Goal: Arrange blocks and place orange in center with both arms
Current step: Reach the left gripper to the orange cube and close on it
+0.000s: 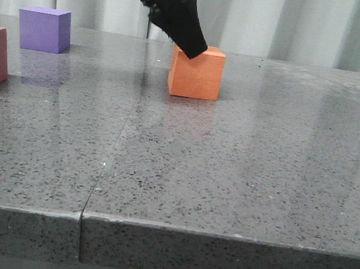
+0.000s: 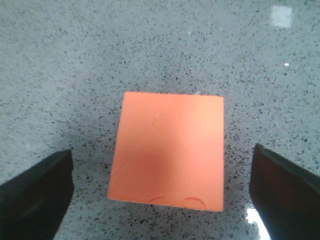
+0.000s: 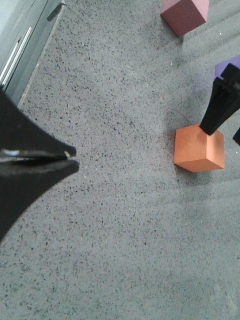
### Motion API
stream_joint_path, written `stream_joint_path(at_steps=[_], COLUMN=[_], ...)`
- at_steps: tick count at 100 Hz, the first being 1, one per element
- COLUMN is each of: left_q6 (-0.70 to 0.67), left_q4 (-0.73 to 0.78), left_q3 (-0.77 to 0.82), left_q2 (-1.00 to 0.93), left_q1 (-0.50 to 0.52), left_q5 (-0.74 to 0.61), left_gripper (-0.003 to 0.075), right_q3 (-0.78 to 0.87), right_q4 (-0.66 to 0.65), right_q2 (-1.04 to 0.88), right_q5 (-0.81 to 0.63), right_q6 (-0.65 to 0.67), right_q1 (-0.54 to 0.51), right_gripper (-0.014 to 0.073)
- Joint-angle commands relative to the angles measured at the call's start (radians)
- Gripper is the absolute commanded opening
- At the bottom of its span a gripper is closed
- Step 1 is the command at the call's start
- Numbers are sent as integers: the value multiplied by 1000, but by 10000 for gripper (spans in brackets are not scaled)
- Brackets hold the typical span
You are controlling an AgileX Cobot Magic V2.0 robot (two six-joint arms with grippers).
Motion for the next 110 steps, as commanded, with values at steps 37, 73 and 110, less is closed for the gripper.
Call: stream_joint_path(at_steps=[37,73,110], left_q6=[2,2,2], left_q4=[-69,-69,-69], left_q3=[-33,-33,-33], left_q2=[-18,-18,-18], left_q1=[-10,-10,-10], left_q5=[-21,1,3], left_gripper=[663,442,441], right_q3=[-25,-25,-25], right_q4=[-3,-3,-3], right_q2=[5,5,5], right_q5=[-73,-73,-73], right_q6=[-11,-11,-11], right_q1=[3,3,3], right_gripper=[-69,-69,-69])
